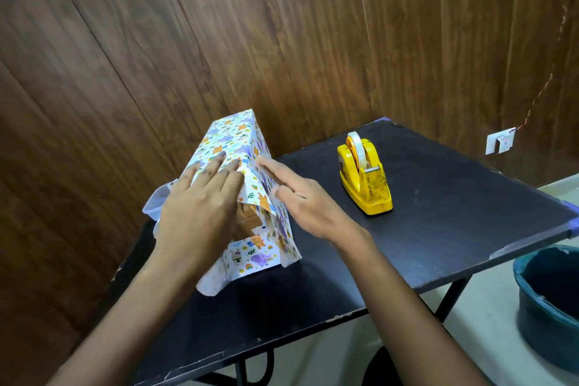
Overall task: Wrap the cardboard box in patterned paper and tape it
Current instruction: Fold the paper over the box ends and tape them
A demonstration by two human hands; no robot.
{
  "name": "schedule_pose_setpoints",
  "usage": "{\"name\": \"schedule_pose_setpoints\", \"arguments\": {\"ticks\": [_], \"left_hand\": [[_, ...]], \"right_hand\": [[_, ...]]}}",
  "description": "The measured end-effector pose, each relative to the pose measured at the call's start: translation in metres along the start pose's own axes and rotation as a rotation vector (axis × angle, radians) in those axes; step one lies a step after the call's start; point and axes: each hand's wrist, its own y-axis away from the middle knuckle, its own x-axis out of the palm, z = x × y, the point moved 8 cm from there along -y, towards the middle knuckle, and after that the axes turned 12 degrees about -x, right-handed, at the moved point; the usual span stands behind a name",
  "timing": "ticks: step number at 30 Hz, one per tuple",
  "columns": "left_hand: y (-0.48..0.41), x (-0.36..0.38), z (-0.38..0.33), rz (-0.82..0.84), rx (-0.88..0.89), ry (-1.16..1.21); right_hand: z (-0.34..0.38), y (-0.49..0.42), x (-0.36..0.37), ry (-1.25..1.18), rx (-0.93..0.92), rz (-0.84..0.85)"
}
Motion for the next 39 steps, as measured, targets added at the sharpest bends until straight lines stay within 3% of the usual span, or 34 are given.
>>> {"name": "schedule_pose_setpoints", "arguments": {"ticks": [3, 7, 11, 13, 15, 21, 28, 39], "left_hand": [[0.029, -0.019, -0.002, -0.102, -0.169, 0.15], [0.065, -0.025, -0.003, -0.166, -0.588, 0.647], [0.072, 0.017, -0.014, 0.058, -1.23, 1.24], [0.06, 0.04, -0.022, 0.158, -1.379, 1.444], [0.047, 0.051, -0.019, 0.136, -1.464, 1.519], [0.048, 0.055, 0.0, 0.029, -1.595, 1.254], [0.051, 0.05, 0.017, -0.049, -1.495, 1.086], [0.062, 0.054, 0.025, -0.026, -1.385, 1.165]], "right_hand": [[-0.01, -0.012, -0.008, -0.137, 0.017, -0.125], [-0.013, -0.021, -0.01, -0.159, 0.031, -0.157], [-0.017, -0.026, -0.01, -0.197, 0.055, -0.195], [-0.019, -0.03, -0.01, -0.191, 0.064, -0.192], [-0.018, -0.036, -0.01, -0.175, 0.057, -0.169], [-0.015, -0.061, -0.007, -0.168, -0.013, -0.037], [-0.007, -0.072, 0.006, -0.134, -0.028, 0.394], [-0.01, -0.095, 0.014, -0.038, -0.052, 0.359]]}}
